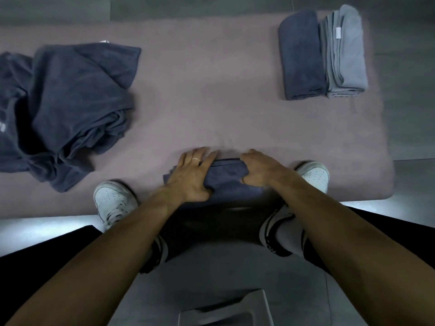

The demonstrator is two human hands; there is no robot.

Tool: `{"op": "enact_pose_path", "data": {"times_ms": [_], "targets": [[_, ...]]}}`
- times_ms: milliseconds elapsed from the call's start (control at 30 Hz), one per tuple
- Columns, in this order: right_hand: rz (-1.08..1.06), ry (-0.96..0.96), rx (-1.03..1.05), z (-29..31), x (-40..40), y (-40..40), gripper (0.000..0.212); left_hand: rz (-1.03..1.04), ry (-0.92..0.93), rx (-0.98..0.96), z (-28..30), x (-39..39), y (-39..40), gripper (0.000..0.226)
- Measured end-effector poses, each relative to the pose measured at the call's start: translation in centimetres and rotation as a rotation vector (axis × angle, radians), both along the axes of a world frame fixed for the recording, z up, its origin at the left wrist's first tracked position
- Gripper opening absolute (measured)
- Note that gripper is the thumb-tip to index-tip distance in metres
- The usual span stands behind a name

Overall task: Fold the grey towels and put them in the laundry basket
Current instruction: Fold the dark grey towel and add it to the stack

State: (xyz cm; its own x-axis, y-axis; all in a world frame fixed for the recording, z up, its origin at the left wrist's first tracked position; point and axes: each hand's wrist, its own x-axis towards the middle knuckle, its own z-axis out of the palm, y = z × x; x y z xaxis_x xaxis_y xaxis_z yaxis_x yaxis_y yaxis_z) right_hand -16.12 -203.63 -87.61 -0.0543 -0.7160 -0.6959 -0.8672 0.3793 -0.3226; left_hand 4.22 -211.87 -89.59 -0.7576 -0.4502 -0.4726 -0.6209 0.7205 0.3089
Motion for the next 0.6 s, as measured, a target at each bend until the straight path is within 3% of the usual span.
{"op": "enact_pose_path", "data": {"times_ms": [133, 200, 300, 433, 533, 600], "targets": [[-0.002, 0.065, -0.226, 3.0, -1.0, 2.3, 0.038, 0.01, 0.042, 0.308, 1.8, -2.5, -1.2, 0.087], [-0.002, 0.103, -0.294, 4.6, -2.0, 3.1, 0.037, 0.049, 0.045, 0.366, 3.0, -2.9, -1.4, 0.077], [-0.002, 0.197, -0.351, 6.9, -3.3, 3.5, 0.037, 0.038, 0.043, 0.217, 5.0, -3.1, -0.7, 0.077], [0.128, 0.423, -0.299, 8.9, -3.6, 4.0, 0.051, -0.018, 0.062, -0.076, 8.6, -4.0, 0.2, 0.057], [0.242, 0.429, -0.372, 10.1, -2.3, 3.9, 0.072, -0.093, 0.171, -0.235, 11.8, -5.0, 0.8, 0.041], [0.267, 0.403, -0.429, 11.5, -1.8, 3.5, 0.07, -0.139, 0.215, -0.3, 13.6, -5.1, 0.8, 0.038]]}}
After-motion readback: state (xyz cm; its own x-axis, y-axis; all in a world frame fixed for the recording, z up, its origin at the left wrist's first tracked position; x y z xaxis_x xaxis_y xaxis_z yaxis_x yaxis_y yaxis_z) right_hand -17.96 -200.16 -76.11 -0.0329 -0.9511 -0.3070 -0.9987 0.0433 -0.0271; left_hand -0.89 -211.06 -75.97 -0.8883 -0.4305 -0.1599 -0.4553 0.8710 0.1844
